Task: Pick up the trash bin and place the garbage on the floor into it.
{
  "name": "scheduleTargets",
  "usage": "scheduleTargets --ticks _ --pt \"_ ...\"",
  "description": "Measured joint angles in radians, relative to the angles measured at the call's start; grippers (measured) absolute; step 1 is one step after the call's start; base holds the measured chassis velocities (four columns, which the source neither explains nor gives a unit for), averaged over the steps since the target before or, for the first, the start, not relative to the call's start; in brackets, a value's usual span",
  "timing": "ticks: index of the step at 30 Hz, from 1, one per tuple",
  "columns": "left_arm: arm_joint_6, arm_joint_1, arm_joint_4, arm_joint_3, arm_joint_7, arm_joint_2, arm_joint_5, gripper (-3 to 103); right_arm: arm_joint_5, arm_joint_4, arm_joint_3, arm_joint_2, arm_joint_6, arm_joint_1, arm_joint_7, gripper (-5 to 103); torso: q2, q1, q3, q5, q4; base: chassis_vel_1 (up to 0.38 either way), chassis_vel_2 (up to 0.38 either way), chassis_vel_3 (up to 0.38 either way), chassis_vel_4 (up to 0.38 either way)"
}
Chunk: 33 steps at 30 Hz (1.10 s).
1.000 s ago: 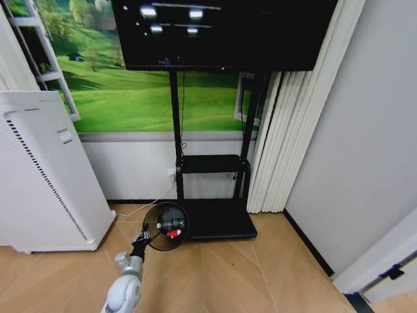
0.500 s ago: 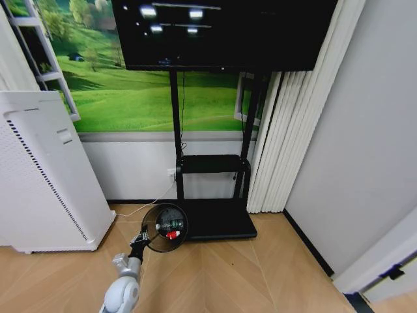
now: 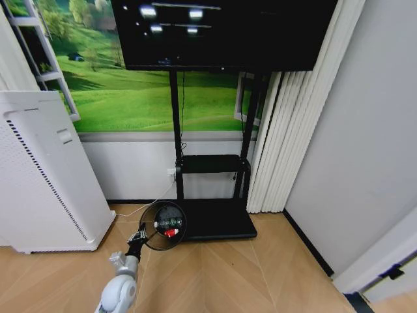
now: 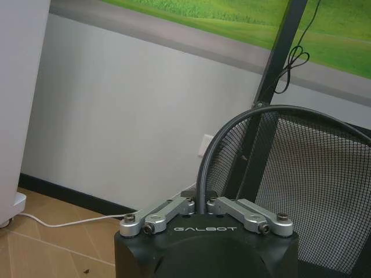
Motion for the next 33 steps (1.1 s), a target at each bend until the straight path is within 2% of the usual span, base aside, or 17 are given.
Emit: scheduleTargets --ticks 6,7,9,10,12,13,15,16,18,19,22,23,24,26,28,33 --pt "0.000 -0.001 -0.007 0.003 0.000 0.000 0.000 3 -0.039 -0.010 0.014 0.004 0.000 0.004 0.019 81 0.000 0.000 0.000 -0.0001 0.0000 0.000 0.000 0.000 0.000" --pt "0.000 -0.001 -0.007 0.003 0.000 0.000 0.000 3 -0.039 -0.010 0.014 0.004 0.000 0.004 0.019 81 0.000 0.000 0.000 -0.0001 0.0000 0.000 0.000 0.000 0.000" --pt "0.000 -0.001 -0.007 0.005 0.000 0.000 0.000 3 -0.044 -0.013 0.017 0.003 0.000 0.010 0.020 70 0.000 0.000 0.000 0.0000 0.0001 0.000 0.000 0.000 0.000" --pt "0.000 -0.001 -0.007 0.005 0.000 0.000 0.000 3 -0.044 -0.013 0.017 0.003 0.000 0.010 0.020 70 0.000 0.000 0.000 0.0000 0.0001 0.000 0.000 0.000 0.000" --pt "0.000 -0.002 -0.007 0.007 -0.001 0.001 -0.001 3 -0.047 -0.013 0.020 0.003 0.000 0.012 0.020 59 0.000 0.000 0.000 -0.0001 0.0001 0.000 0.000 0.000 0.000" --pt "0.000 -0.002 -0.007 0.007 -0.001 0.001 -0.001 3 -0.047 -0.013 0.020 0.003 0.000 0.012 0.020 59 0.000 0.000 0.000 -0.0001 0.0001 0.000 0.000 0.000 0.000" --pt "0.000 -0.004 -0.007 0.008 -0.001 0.002 -0.003 3 -0.049 -0.013 0.024 0.003 0.000 0.008 0.020 48 0.000 0.000 0.000 0.0000 0.0001 0.000 0.000 0.000 0.000" --pt "0.000 -0.004 -0.007 0.008 -0.001 0.002 -0.003 3 -0.049 -0.013 0.024 0.003 0.000 0.008 0.020 48 0.000 0.000 0.000 0.0000 0.0001 0.000 0.000 0.000 0.000" --pt "0.000 -0.003 -0.007 0.009 -0.001 0.004 -0.003 3 -0.049 -0.011 0.028 0.004 0.000 0.001 0.020 37 0.000 0.000 0.000 0.0000 0.0000 0.000 0.000 0.000 0.000" --pt "0.000 -0.003 -0.007 0.009 -0.001 0.004 -0.003 3 -0.049 -0.011 0.028 0.004 0.000 0.001 0.020 37 0.000 0.000 0.000 0.0000 0.0000 0.000 0.000 0.000 0.000" --pt "0.000 -0.003 -0.003 0.009 0.000 0.007 -0.003 3 -0.050 -0.003 0.036 0.004 0.000 -0.007 0.020 21 0.000 0.000 0.000 -0.0001 0.0001 0.000 0.000 0.000 0.000" --pt "0.000 -0.003 -0.003 0.009 0.000 0.007 -0.003 3 -0.050 -0.003 0.036 0.004 0.000 -0.007 0.020 21 0.000 0.000 0.000 -0.0001 0.0001 0.000 0.000 0.000 0.000" --pt "0.000 -0.002 -0.002 0.009 0.000 0.008 -0.003 3 -0.050 0.001 0.039 0.003 0.000 -0.011 0.020 16 0.000 0.000 0.000 0.0000 0.0001 0.000 0.000 0.000 0.000" --pt "0.000 -0.002 -0.002 0.009 0.000 0.008 -0.003 3 -0.049 0.004 0.040 0.001 0.000 -0.013 0.019 16 0.000 0.000 0.000 0.0000 0.0000 0.000 0.000 0.000 0.000" --pt "0.000 0.000 -0.005 0.008 0.000 0.008 -0.003 3 -0.047 0.011 0.045 -0.003 0.000 -0.018 0.018 5 0.000 0.000 0.000 -0.0001 0.0001 0.000 0.000 0.000 0.000" --pt "0.000 0.002 -0.008 0.007 0.000 0.006 0.000 3 -0.034 0.026 0.051 -0.011 0.000 -0.031 0.015 3 0.000 0.000 0.000 0.0000 0.0000 0.000 0.000 0.000 0.000"
